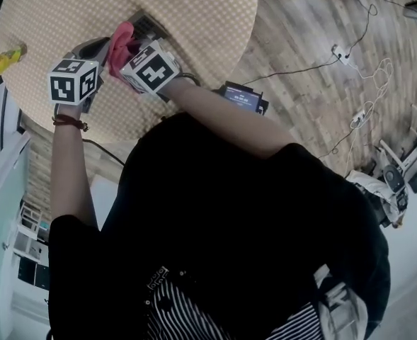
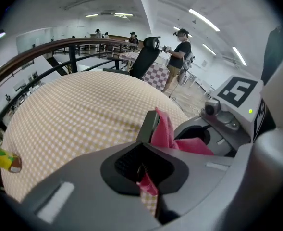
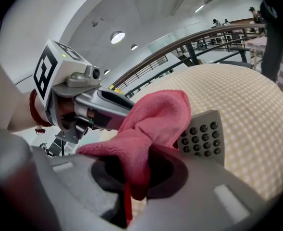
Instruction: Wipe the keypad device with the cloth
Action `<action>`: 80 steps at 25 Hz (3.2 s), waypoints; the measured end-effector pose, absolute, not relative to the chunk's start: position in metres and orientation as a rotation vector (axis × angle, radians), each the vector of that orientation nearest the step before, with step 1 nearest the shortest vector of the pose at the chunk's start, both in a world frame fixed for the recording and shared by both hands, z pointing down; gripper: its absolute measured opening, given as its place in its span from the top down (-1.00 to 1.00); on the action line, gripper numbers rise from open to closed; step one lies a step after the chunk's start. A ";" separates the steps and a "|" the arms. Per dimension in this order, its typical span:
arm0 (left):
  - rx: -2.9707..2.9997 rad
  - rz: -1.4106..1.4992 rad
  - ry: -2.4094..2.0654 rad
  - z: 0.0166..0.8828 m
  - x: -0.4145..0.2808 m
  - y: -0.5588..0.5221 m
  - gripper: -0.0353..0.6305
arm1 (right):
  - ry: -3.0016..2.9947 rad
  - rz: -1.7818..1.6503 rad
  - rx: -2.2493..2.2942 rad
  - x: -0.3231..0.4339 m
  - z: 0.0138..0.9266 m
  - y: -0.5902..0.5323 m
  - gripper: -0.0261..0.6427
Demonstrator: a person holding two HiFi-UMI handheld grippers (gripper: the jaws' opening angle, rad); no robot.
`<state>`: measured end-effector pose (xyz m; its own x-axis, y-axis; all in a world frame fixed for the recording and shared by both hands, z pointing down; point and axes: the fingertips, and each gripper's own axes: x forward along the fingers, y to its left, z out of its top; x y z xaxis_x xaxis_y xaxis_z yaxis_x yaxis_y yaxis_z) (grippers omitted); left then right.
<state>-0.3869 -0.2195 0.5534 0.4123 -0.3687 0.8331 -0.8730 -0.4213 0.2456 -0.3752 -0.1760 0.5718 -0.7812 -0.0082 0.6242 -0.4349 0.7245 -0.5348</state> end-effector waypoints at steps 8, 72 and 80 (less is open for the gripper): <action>1.966 0.949 -1.047 0.561 -0.384 -0.221 0.89 | -2.326 0.905 0.339 -0.374 0.580 -0.179 0.73; 1.981 1.105 -1.117 0.562 -0.384 -0.220 0.90 | -2.081 1.189 0.387 -0.336 0.639 -0.147 0.73; 2.001 1.171 -1.120 0.562 -0.382 -0.219 0.90 | -2.199 1.129 0.404 -0.355 0.602 -0.172 0.73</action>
<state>-0.3820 -0.2188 0.5615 0.2700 -0.3793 0.8850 -0.8674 -0.4948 0.0526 -0.3554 -0.1725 0.6019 -0.7568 0.0127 0.6535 -0.5238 0.5863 -0.6180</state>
